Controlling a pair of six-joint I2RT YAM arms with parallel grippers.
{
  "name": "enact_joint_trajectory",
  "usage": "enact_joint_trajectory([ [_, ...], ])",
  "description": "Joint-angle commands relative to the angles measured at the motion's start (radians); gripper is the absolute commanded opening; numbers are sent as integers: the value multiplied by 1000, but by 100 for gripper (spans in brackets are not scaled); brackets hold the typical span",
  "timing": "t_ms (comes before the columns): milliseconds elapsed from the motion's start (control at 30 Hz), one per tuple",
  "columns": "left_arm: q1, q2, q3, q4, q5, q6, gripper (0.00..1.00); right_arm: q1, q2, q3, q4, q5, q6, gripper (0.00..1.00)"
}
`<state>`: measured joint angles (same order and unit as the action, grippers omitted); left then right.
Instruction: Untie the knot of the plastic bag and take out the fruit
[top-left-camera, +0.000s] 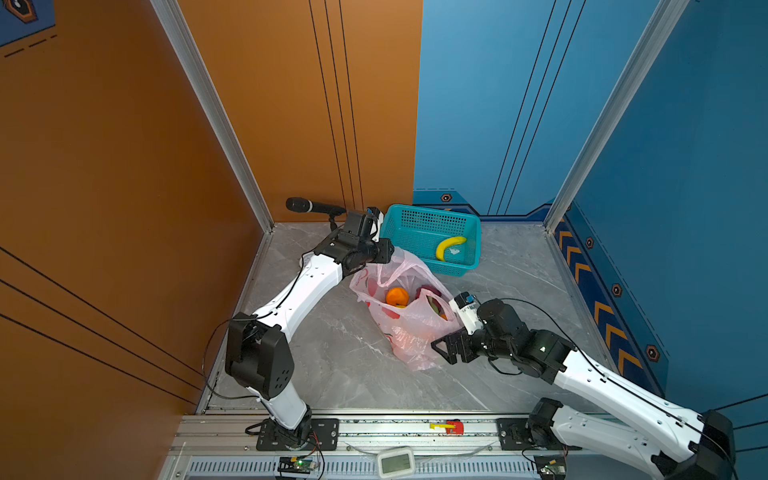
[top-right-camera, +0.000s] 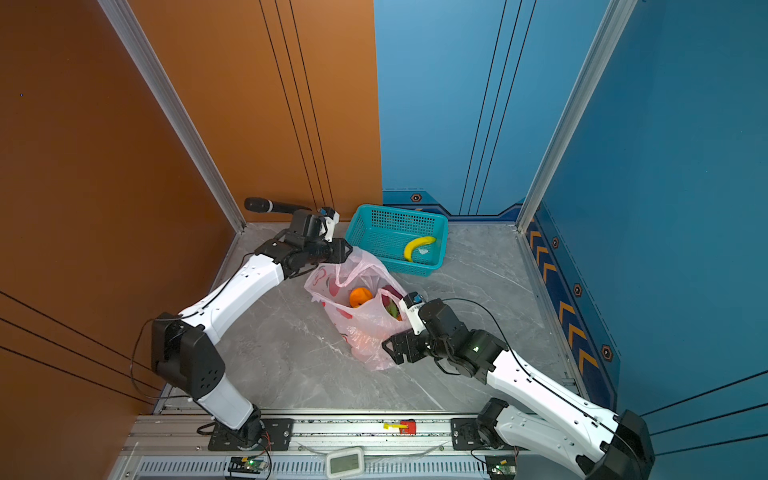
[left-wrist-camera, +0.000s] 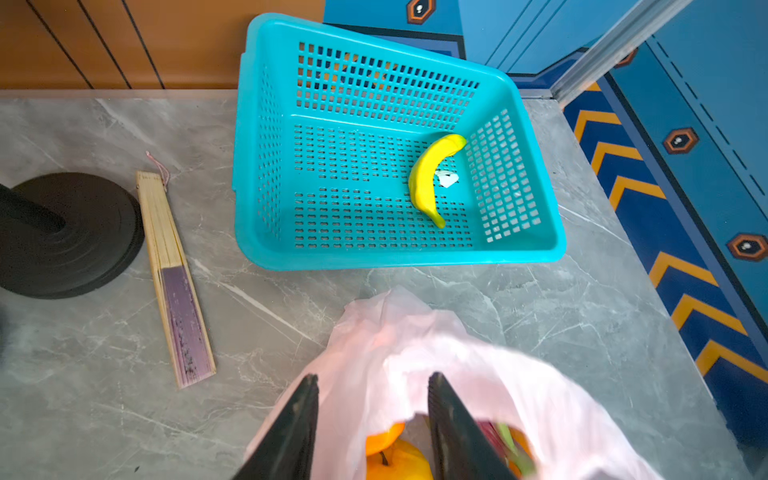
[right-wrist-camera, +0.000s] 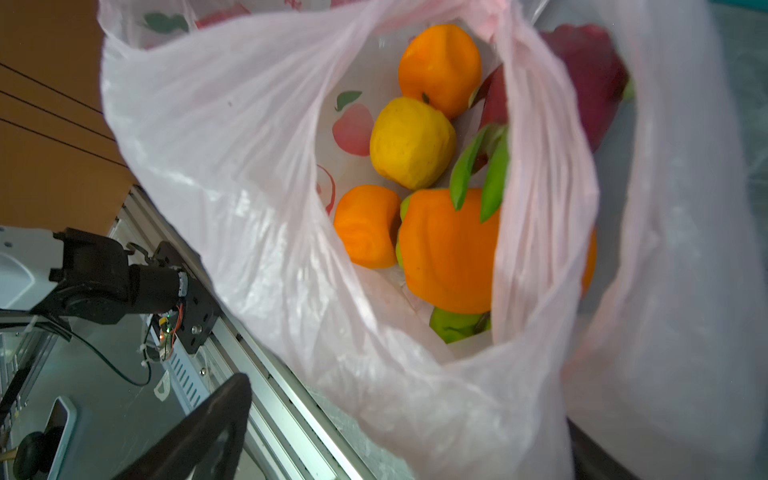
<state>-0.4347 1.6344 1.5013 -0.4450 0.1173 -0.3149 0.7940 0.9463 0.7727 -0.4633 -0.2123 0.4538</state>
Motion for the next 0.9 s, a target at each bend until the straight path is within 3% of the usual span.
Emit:
enact_joint_trajectory([
  [0, -31, -105, -24, -8, -50, -4, 50, -9, 5, 92, 7, 107, -6, 96],
  [133, -77, -176, -52, -14, -93, -8, 51, -43, 51, 157, 24, 116, 2, 96],
  [467, -247, -235, -149, -55, -129, -100, 40, -126, 180, 265, 149, 48, 94, 93],
  [633, -299, -249, -254, -77, -157, -139, 26, -127, 242, 249, 150, 19, 117, 87],
  [867, -343, -283, -373, -100, -70, -198, 23, -123, 267, 182, 125, -7, 122, 87],
])
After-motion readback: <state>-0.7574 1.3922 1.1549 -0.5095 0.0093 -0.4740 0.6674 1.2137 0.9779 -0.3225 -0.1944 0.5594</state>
